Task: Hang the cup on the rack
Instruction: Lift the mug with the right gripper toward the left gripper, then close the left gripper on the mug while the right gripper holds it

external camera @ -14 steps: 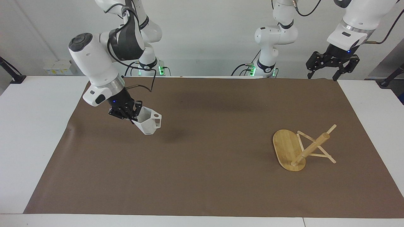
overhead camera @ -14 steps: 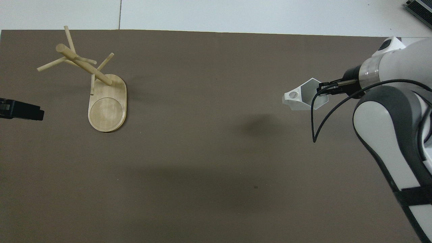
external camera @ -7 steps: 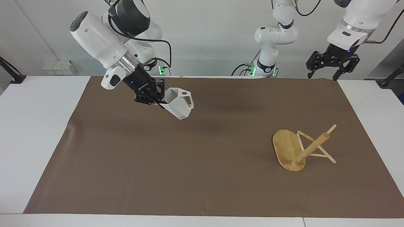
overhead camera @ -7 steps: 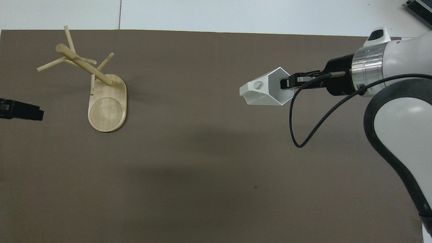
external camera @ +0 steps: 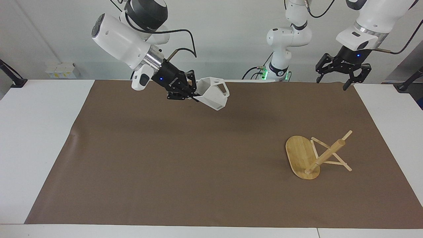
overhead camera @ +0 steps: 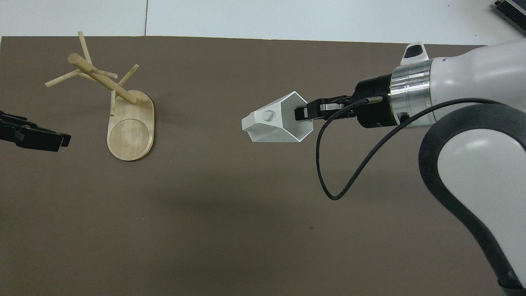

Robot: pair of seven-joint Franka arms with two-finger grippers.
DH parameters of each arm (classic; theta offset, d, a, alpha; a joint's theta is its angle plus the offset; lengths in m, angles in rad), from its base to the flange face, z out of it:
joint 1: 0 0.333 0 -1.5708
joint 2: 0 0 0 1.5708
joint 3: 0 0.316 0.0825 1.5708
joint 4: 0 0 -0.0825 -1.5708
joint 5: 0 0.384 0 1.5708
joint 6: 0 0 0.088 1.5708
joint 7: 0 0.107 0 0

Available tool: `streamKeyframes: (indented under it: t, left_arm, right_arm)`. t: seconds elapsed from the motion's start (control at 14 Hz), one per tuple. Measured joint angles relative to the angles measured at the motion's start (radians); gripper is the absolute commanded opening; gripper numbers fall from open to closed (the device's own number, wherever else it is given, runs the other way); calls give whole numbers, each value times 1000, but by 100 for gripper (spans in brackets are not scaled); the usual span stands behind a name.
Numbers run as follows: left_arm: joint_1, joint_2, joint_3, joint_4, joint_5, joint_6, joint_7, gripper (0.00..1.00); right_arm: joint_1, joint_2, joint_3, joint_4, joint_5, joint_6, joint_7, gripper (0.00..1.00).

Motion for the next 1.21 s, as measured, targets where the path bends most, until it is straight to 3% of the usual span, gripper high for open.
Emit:
streamKeyframes:
  t: [0.29,0.79,1.21]
  left_arm:
    - [0,-27,2,-111,-124,111,272,100]
    - [-6,-77,-8,-221,-291,149,754,100]
    - [-76,-124,-14,-345,-468,206,933,100]
  right_arm:
    - [-1,0,54,3,5,23,172,0]
    - [0,0,117,4,26,12,265,0]
    - [-1,11,157,3,26,68,361,0]
